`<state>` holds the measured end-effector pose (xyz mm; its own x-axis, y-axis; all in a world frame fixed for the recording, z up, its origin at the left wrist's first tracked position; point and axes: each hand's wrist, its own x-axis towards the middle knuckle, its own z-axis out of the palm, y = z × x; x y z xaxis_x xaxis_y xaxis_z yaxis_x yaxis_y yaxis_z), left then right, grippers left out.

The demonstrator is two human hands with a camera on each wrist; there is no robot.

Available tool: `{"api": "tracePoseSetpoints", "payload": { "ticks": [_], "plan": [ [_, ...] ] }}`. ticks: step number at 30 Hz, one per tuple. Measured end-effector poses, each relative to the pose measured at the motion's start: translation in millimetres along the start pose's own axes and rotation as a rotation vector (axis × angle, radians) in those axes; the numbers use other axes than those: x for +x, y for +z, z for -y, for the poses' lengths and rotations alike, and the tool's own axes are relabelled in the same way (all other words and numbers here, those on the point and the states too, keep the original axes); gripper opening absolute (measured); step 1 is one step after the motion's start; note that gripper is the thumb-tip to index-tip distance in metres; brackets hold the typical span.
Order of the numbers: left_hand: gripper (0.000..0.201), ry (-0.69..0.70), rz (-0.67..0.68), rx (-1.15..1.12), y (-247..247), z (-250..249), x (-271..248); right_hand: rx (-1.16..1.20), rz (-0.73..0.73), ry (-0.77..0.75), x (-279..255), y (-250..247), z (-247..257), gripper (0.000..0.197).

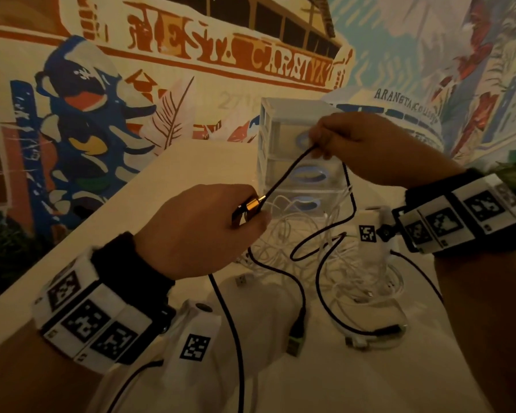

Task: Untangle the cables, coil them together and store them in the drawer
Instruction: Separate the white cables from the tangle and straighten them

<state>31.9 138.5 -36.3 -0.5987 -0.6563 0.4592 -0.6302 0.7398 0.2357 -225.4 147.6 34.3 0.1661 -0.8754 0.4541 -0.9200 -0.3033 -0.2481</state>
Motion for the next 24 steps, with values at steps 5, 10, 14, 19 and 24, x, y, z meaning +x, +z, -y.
{"api": "tracePoseSetpoints", "payload": {
  "ticks": [5,10,14,19,24],
  "plan": [
    [0.033,-0.007,0.002,-0.015,0.7,-0.3,1.5,0.071,0.134,-0.112,-5.6,12.4,36.3,0.049],
    [0.029,0.005,-0.006,-0.052,-1.6,-2.4,1.1,0.073,0.283,-0.264,-4.6,22.2,48.3,0.037],
    [0.032,-0.016,-0.015,-0.043,-0.7,-0.8,0.9,0.122,0.246,-0.286,-5.6,14.9,42.0,0.040],
    [0.039,-0.035,-0.024,-0.034,0.7,-0.5,1.6,0.122,0.026,-0.205,-7.8,-4.4,30.1,0.033],
    [0.035,-0.006,-0.028,-0.009,-0.5,-0.6,1.0,0.127,-0.123,-0.165,-5.7,-8.0,21.3,0.036]
  ]
}}
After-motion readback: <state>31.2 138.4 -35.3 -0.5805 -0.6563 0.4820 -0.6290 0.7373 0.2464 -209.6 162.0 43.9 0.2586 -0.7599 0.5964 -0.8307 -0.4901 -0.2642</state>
